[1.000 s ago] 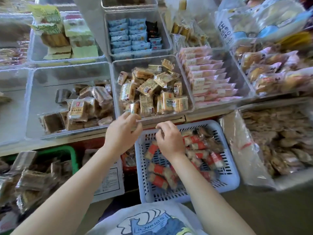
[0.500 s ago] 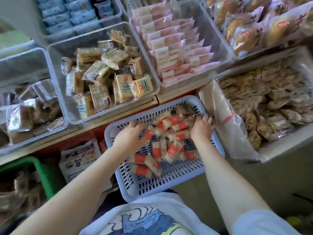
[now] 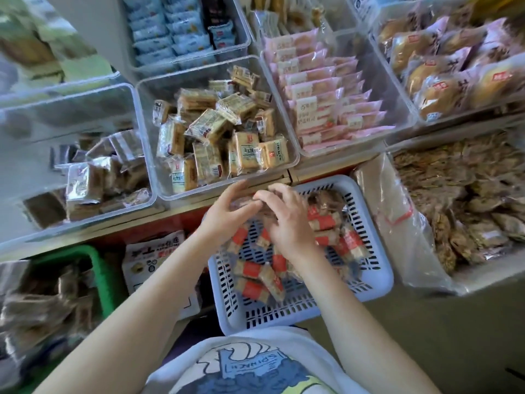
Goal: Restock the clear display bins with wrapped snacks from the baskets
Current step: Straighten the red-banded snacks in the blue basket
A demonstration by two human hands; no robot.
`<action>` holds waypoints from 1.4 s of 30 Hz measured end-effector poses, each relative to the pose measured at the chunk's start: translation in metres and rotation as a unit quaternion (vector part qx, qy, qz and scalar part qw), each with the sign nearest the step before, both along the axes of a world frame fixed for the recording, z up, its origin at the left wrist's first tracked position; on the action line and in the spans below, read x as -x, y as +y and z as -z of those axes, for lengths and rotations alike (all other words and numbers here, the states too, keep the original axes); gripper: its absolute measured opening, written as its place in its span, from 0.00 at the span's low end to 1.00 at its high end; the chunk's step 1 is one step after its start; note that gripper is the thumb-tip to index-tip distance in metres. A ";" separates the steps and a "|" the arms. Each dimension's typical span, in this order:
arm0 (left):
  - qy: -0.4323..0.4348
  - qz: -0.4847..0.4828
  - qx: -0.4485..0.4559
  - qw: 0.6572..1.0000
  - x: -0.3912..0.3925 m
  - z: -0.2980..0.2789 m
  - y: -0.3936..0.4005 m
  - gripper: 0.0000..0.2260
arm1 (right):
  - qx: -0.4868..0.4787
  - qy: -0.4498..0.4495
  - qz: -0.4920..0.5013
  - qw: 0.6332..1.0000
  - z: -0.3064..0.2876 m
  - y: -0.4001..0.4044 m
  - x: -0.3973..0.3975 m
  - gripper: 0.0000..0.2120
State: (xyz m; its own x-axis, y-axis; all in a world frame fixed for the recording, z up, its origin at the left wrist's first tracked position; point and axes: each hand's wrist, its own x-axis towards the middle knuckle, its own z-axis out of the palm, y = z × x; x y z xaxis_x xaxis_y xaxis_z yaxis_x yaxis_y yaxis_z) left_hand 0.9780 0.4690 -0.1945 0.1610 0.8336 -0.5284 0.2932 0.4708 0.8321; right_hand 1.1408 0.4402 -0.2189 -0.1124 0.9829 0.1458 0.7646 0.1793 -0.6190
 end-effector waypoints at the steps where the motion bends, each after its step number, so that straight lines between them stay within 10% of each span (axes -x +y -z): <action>1: -0.021 -0.019 -0.001 1.000 0.012 -0.008 -0.001 0.24 | -0.007 0.008 -0.018 1.000 -0.007 0.003 0.014 0.20; 6: -0.004 -0.069 -0.026 0.997 0.086 -0.044 -0.011 0.11 | 0.012 0.020 -0.062 0.998 -0.024 0.019 0.079 0.21; 15: 0.182 -0.266 -0.185 0.929 0.188 -0.045 0.000 0.20 | 0.144 -0.173 -0.102 0.969 -0.016 0.026 0.148 0.32; 22: 0.435 0.107 -0.141 0.883 0.186 0.004 0.001 0.35 | 0.139 -0.236 -0.104 0.956 -0.016 0.022 0.149 0.33; 27: 0.547 0.135 -0.116 0.818 0.191 0.001 -0.003 0.36 | 0.149 -0.245 -0.116 0.951 -0.018 0.025 0.149 0.33; 35: 0.411 0.066 -0.375 0.828 0.115 -0.030 -0.011 0.19 | -0.029 -0.071 -0.042 0.996 -0.009 0.012 0.108 0.12; 42: 0.389 0.380 -0.187 0.818 -0.002 0.014 0.006 0.16 | 0.180 -0.121 0.165 0.962 0.045 0.015 -0.026 0.12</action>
State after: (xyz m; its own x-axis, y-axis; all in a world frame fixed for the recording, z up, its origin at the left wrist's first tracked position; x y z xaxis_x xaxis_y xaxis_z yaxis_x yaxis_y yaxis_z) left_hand 0.9803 0.4751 -0.2080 0.4445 0.7756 -0.4483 0.8922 -0.3383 0.2993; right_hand 1.1667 0.4554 -0.2640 0.2261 0.9529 -0.2020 0.8727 -0.2903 -0.3926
